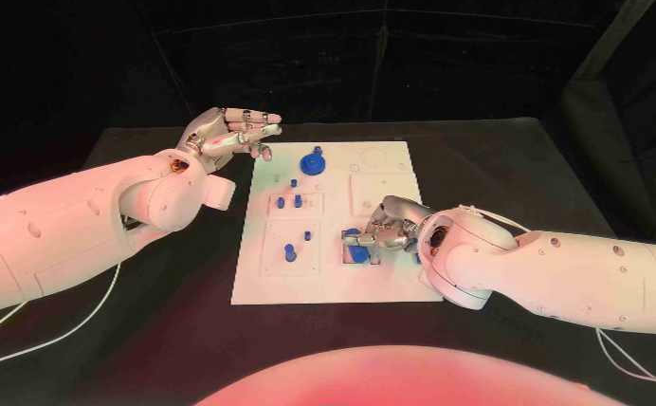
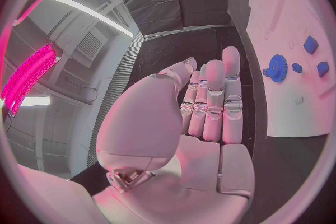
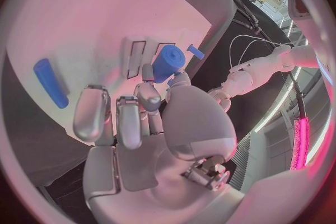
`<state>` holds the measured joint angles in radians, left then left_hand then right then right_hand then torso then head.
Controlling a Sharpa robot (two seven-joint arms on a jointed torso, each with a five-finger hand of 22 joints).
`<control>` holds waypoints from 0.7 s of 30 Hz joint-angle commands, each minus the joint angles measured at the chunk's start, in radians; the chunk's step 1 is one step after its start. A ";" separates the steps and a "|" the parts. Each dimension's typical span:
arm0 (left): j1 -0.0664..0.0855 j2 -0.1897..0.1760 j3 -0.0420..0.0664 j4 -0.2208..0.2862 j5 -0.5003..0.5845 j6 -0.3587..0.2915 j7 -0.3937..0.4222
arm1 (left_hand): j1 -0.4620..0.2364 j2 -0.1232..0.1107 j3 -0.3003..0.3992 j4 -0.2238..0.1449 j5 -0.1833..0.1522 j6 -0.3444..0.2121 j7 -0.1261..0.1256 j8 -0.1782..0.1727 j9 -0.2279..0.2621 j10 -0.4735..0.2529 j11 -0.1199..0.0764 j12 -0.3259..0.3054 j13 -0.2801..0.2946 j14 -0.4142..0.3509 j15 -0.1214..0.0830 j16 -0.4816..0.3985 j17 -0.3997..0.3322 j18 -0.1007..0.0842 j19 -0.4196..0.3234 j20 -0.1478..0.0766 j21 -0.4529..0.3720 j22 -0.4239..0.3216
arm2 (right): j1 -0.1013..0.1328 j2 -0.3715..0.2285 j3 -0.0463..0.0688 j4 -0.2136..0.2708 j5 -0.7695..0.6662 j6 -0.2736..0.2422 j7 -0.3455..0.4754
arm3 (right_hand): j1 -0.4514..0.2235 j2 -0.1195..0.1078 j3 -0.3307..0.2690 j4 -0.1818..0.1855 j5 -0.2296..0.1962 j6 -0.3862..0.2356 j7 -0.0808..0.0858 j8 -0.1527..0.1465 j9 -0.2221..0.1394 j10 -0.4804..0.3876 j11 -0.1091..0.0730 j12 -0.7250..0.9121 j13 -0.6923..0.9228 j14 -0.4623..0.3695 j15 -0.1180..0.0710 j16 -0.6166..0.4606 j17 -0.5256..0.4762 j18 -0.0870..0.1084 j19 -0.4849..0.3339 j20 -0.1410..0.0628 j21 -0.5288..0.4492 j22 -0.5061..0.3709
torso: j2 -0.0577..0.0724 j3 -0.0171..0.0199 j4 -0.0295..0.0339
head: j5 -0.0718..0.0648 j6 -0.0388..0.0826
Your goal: Assemble the parts on the task board
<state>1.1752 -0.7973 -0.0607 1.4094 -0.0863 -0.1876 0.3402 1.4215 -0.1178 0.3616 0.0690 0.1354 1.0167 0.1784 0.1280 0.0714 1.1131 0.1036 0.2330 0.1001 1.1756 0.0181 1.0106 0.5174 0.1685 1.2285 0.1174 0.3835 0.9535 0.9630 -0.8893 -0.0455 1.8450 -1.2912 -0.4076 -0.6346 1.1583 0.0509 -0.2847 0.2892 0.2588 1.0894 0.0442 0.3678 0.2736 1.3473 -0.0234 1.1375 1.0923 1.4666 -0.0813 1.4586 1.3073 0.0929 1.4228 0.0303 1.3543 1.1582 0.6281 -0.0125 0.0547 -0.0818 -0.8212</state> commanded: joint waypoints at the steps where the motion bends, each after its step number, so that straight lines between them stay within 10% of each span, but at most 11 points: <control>1: 0.001 0.002 0.001 0.000 0.003 0.012 0.004 | -0.010 0.003 -0.003 0.000 0.003 -0.007 0.000 0.006 -0.001 -0.008 0.001 0.004 0.002 -0.006 0.002 -0.002 -0.001 0.013 -0.003 0.000 -0.004 -0.001 | 0.001 0.002 0.000 -0.001 -0.042 -0.026 -0.017 | -0.049 -0.012 -0.020 0.003 -0.103 -0.001 0.008 -0.003 0.005 0.005 0.003 -0.010 0.002 0.066 -0.005 0.003 0.057 -0.013 0.002 -0.006 0.000 0.001 | -0.001 -0.0001 0.0002 | -0.001 0.000; 7: 0.001 0.001 0.000 0.000 0.003 0.013 0.003 | -0.010 0.003 -0.003 0.000 0.003 -0.007 0.000 0.006 -0.001 -0.008 0.001 0.004 0.002 -0.006 0.002 -0.002 -0.001 0.013 -0.003 0.000 -0.004 -0.001 | 0.001 0.001 0.000 -0.003 -0.057 -0.043 -0.016 | -0.123 -0.068 0.020 0.005 -0.180 -0.021 0.015 -0.011 0.015 -0.022 0.009 -0.063 -0.033 0.059 0.000 -0.014 0.032 -0.011 -0.004 -0.003 -0.009 -0.010 | -0.001 -0.0003 0.0007 | -0.001 0.001; 21: 0.001 0.001 -0.001 0.001 0.003 0.016 0.002 | -0.010 0.003 -0.004 0.001 0.003 -0.009 0.001 0.006 -0.001 -0.010 0.002 0.004 0.001 -0.006 0.003 -0.002 -0.002 0.013 -0.003 0.001 -0.005 -0.002 | 0.001 -0.026 0.001 0.028 -0.071 -0.016 0.105 | 0.045 -0.100 0.100 -0.034 -0.076 -0.028 0.016 -0.014 0.036 -0.012 0.009 -0.061 -0.004 0.063 0.000 -0.012 0.045 -0.014 0.002 -0.002 -0.002 0.007 | 0.000 0.0000 0.0014 | -0.004 0.000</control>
<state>1.1752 -0.7970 -0.0620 1.4093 -0.0863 -0.1841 0.3392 1.4215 -0.1178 0.3617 0.0690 0.1354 1.0167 0.1783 0.1280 0.0714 1.1095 0.1073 0.2329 0.1001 1.1757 0.0182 1.0106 0.5165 0.1684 1.2285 0.1174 0.3835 0.9520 0.9630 -0.9129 -0.0453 1.8649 -1.3490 -0.4403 -0.6008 1.1907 -0.0490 -0.1848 0.2605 0.1790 1.0652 0.0621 0.3537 0.3091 1.3261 -0.0161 1.0729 1.0847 1.4667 -0.0811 1.4425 1.3079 0.0928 1.4228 0.0303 1.3471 1.1630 0.6274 -0.0124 0.0547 -0.0831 -0.8189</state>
